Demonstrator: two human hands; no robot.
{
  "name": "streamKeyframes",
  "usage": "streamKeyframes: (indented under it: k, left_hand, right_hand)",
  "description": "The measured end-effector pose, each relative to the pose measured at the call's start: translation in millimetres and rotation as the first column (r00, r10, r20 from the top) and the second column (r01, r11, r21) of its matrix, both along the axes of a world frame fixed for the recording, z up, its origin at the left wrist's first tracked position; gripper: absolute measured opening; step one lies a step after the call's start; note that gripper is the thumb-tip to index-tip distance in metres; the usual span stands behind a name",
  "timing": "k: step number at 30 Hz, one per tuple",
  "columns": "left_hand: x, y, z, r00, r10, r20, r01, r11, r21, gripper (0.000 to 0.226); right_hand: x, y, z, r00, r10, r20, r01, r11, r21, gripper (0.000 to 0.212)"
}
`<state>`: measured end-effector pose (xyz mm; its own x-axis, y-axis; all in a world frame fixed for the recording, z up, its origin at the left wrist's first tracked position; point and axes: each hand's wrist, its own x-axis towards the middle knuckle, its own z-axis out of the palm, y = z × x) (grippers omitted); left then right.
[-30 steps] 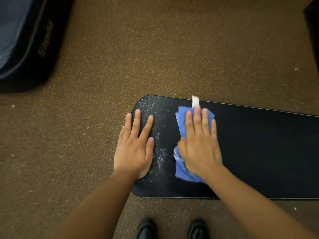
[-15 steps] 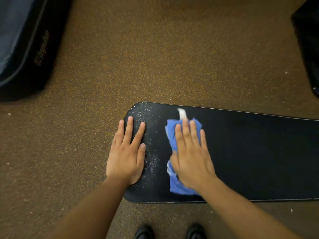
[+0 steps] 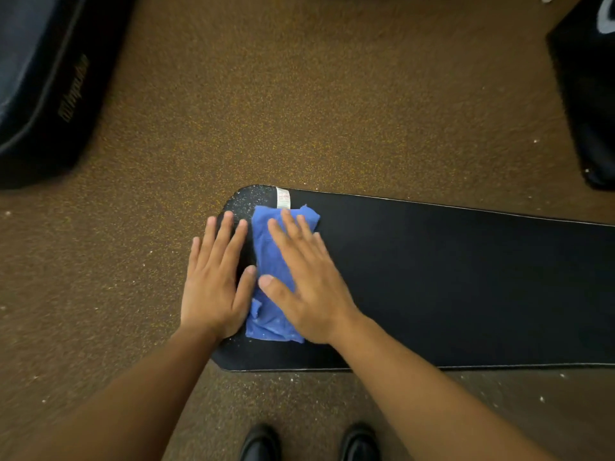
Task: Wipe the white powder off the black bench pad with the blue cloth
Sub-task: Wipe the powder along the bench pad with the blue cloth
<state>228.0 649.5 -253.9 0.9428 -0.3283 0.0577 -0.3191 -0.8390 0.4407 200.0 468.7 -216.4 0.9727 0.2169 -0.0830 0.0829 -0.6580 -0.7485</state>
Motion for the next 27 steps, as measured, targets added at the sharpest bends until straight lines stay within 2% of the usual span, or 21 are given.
streamKeyframes:
  k: [1, 3, 6, 8, 12, 14, 19, 27]
  left_hand:
    - [-2, 0, 4, 1.000, 0.012, 0.026, -0.012, 1.000, -0.008, 0.065]
    - [-8, -8, 15, 0.997, 0.018, 0.077, -0.016, 0.999, -0.027, 0.064]
    - [-22, -45, 30, 0.991, -0.079, 0.104, 0.082, 0.996, -0.018, 0.063]
    - [-31, -74, 27, 0.990, -0.122, 0.073, 0.117, 0.991, 0.069, 0.062]
    - [-40, -90, 9, 0.997, 0.060, -0.048, -0.048, 0.971, 0.236, 0.062]
    - [-40, -87, 2, 0.994, 0.082, -0.077, -0.057, 0.957, 0.285, 0.062]
    - [-26, -92, 3, 0.996, 0.028, -0.090, 0.001, 0.953, 0.302, 0.061]
    - [45, -93, 6, 0.989, 0.087, -0.123, -0.048, 0.955, 0.292, 0.057]
  right_hand:
    - [-7, -12, 2, 0.996, -0.064, 0.065, 0.063, 0.998, 0.021, 0.074]
    - [-18, -41, 1, 0.952, -0.235, 0.197, 0.246, 0.969, -0.034, 0.065]
    - [-20, -71, -6, 0.907, -0.340, 0.249, 0.391, 0.900, -0.195, 0.057]
    - [-19, -75, -12, 0.919, -0.310, 0.245, 0.377, 0.873, -0.309, 0.056]
    - [-21, -68, -25, 0.943, -0.267, 0.200, 0.332, 0.813, -0.478, 0.059]
    - [-22, -67, -29, 0.944, -0.266, 0.196, 0.330, 0.797, -0.506, 0.059]
    - [-22, -65, -30, 0.952, -0.271, 0.145, 0.304, 0.763, -0.570, 0.068]
    - [-18, -65, -35, 0.964, -0.254, 0.073, 0.239, 0.720, -0.651, 0.073]
